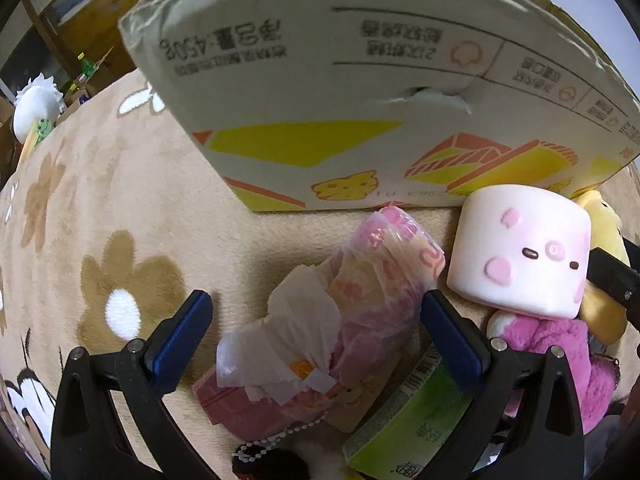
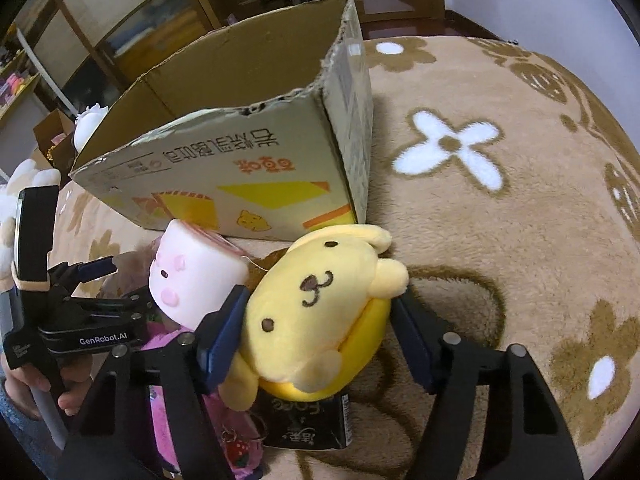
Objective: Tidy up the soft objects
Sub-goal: 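Lower the left tool onto the pink-wrapped packet while the right tool lowers onto the yellow plush dog, then close the left tool on the pink packet while the right tool lifts the yellow plush dog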
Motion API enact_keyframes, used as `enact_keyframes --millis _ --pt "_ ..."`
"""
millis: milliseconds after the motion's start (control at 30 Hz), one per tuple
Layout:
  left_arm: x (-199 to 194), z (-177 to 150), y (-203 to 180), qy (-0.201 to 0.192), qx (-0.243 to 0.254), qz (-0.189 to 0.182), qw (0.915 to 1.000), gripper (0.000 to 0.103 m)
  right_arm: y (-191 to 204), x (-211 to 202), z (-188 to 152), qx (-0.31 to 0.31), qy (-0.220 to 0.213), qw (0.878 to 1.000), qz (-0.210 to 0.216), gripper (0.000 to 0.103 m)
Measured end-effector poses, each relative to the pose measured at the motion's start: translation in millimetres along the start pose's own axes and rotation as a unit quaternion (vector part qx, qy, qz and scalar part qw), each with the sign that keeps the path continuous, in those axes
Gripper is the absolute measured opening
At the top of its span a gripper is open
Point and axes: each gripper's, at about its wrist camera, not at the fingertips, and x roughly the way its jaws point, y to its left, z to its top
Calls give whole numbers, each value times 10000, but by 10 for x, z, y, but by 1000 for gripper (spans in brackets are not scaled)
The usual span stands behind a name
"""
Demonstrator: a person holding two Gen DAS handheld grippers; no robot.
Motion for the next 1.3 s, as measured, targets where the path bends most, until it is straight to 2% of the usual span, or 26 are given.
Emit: enact_keyframes --millis 200,300,467,700,900,967,1067,1167,1300 --pt "32 -29 66 47 -62 18 10000 101 36 -47 -26 -73 -6 9999 -81 69" --pt "35 -35 128 73 -155 -114 9998 91 46 -69 -42 -87 23 9999 -144 69" --pt "-34 -74 163 -59 -146 -37 9999 78 48 -141 -54 -45 0 9997 -229 66" --pt "-149 -100 269 -118 -269 -60 9996 65 25 -276 -44 -4 -234 9995 -204 65" --pt "-258 -183 351 -254 -387 -17 9989 49 39 -397 -77 55 -346 9991 -220 65" --pt "-325 -176 355 -304 -393 22 9988 38 53 -468 -95 52 -441 9987 -239 65" --pt "-421 -198 346 -394 -424 0 9983 28 65 -587 -115 92 -624 9977 -234 65" --pt "-524 -209 333 -498 -466 -61 9977 22 65 -701 -135 154 -795 9965 -214 65" --pt "-680 -243 305 -639 -537 -111 9965 21 96 -894 -162 180 -1082 9938 -202 65"
